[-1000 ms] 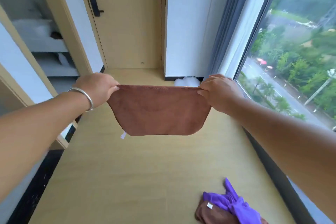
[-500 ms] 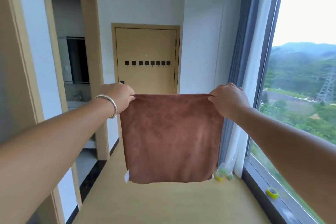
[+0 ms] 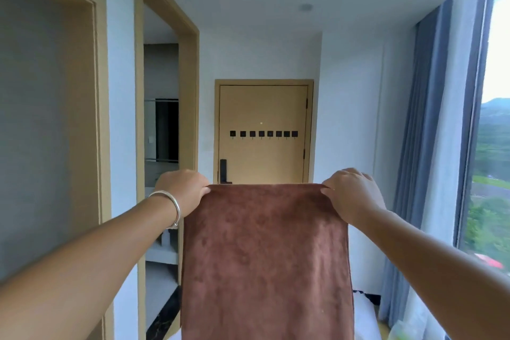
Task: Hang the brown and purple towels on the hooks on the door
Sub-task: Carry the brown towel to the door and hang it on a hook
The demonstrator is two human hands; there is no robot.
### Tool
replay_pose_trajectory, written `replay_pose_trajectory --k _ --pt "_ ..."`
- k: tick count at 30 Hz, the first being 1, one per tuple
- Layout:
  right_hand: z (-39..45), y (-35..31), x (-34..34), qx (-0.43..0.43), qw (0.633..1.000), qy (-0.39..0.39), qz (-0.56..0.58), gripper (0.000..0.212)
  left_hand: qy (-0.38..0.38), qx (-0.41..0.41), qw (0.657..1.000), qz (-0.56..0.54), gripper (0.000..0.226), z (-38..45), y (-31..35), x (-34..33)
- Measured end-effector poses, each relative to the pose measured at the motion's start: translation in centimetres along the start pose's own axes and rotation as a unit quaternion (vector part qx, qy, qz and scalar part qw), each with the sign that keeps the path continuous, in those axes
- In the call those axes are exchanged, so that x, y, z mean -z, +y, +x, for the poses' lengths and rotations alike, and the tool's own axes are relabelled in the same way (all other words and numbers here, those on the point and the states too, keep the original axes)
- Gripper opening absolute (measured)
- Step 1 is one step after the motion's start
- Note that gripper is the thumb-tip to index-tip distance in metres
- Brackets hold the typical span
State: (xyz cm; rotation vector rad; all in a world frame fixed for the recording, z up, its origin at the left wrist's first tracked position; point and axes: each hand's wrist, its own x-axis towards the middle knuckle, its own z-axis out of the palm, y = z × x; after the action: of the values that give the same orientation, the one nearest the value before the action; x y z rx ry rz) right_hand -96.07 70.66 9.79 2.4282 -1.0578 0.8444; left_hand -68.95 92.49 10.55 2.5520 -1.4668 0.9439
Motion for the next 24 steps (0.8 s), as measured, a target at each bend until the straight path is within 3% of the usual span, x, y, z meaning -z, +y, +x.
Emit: replay_pose_trajectory --k 5,8,11,24 --pt "6.0 -1.9 -6.3 0.022 0.999 0.008 0.032 0.027 -0.005 0.017 1.0 0.025 0.039 4.9 -2.3 -4.8" --pt "9.7 -2.2 -10.1 0.026 0.997 0.017 0.07 0.037 -0.011 0.022 0.999 0.048 0.039 9.2 -3.1 -7.7" --pt "14.8 -1.5 -13.5 0.047 0.995 0.028 0.081 0.021 -0.006 0.028 0.998 0.058 0.039 14.3 -3.6 -10.1" --pt "32.6 -2.1 -27.3 0.078 0.991 0.038 0.1 0.021 0.019 0.043 0.997 0.058 0.039 31.3 -6.7 -21.2"
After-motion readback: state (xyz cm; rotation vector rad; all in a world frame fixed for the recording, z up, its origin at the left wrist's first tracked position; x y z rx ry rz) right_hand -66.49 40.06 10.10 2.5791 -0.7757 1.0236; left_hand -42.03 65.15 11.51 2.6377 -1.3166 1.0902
